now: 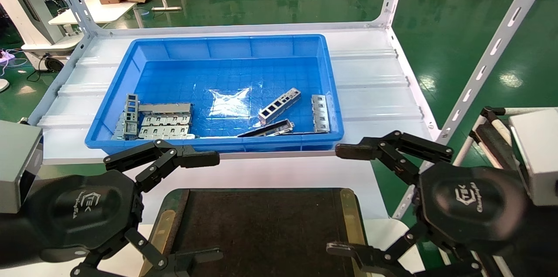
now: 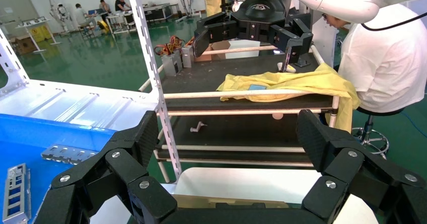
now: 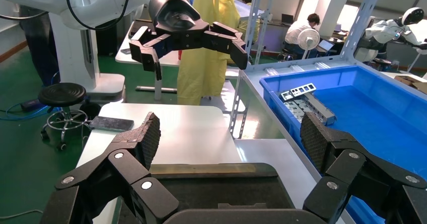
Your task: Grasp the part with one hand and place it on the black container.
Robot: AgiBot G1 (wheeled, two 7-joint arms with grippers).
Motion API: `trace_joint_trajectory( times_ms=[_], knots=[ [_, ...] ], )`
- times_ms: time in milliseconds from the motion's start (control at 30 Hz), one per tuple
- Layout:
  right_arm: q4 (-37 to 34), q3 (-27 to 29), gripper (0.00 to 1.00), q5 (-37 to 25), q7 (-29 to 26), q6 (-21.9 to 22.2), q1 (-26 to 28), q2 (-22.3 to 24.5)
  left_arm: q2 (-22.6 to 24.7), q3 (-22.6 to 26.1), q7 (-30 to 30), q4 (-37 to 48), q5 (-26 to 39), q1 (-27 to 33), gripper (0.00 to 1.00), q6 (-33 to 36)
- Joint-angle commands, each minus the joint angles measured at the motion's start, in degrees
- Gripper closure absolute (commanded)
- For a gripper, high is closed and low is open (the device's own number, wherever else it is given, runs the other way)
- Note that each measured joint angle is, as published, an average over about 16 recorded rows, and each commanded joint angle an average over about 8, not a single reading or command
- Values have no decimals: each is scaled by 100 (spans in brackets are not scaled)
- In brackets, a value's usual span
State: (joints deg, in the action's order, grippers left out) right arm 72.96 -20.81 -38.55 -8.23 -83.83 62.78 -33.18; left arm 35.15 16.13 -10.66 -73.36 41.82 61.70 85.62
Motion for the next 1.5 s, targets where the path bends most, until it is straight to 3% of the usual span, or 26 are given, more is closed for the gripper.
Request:
trace_joint_trajectory(
  times_ms=[33,1200,1500],
  knots=[
    [0,0,0,0,0,0,0,0,0,0,0,0,0,0,0,0],
    [0,0,0,0,0,0,0,0,-3,-2,6,-6,7,3,0,1],
    [-2,-1,0,0,1,-1,1,0,100,87,24,-16,253,193,0,-94]
  ],
)
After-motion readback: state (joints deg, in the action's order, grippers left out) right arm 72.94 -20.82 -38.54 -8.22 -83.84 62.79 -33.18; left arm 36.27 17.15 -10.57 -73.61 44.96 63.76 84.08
